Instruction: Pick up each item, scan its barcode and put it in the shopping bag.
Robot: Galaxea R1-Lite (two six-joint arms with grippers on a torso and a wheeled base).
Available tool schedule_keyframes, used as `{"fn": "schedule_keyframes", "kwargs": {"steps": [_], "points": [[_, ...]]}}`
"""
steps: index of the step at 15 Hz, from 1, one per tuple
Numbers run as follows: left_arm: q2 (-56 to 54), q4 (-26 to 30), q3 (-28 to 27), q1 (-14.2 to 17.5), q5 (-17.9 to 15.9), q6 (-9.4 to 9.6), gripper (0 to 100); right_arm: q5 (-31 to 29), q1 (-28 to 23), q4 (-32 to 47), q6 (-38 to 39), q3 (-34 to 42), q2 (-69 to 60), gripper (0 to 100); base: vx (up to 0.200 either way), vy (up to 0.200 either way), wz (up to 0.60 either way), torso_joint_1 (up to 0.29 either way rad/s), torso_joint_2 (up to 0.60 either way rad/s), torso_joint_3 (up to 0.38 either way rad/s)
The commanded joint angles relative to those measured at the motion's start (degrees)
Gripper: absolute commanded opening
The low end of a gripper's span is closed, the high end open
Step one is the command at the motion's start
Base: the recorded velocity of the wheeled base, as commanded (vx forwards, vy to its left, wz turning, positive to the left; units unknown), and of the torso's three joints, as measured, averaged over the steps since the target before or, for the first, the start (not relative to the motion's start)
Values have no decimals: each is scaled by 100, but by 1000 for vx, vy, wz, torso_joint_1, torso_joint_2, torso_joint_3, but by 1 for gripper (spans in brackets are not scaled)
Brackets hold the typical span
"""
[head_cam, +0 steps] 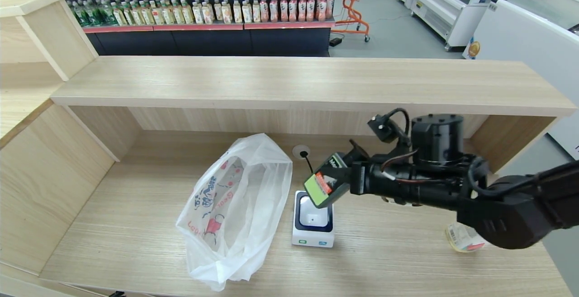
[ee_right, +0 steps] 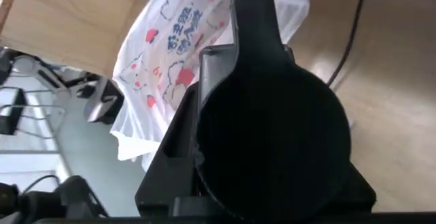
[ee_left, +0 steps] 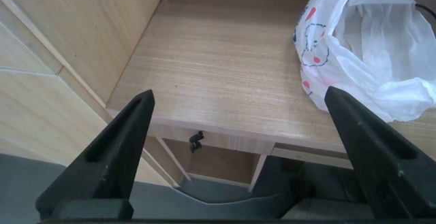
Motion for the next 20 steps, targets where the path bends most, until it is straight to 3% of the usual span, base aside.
{"fn": "schedule_keyframes", "kwargs": {"steps": [1, 3, 10, 15, 20], "points": [[-2, 1, 0, 1, 3, 0, 100, -315, -157, -20, -1053, 902, -1635, 0, 0, 0, 0, 0, 0, 0], [-2, 1, 0, 1, 3, 0, 100, -298, -421, -29, -1941, 1737, -2409, 0, 0, 0, 0, 0, 0, 0], [-2, 1, 0, 1, 3, 9, 100, -306, -456, 15, -1994, 2097, -2962, 0, 0, 0, 0, 0, 0, 0], [-2, 1, 0, 1, 3, 9, 100, -306, -518, 15, -1792, 2194, -2910, 0, -200, 0, 0, 3, 3, 3], [-2, 1, 0, 1, 3, 0, 100, -289, -491, 15, -781, 2133, -2866, 0, 0, 80, 0, 1, -1, 2]]}}
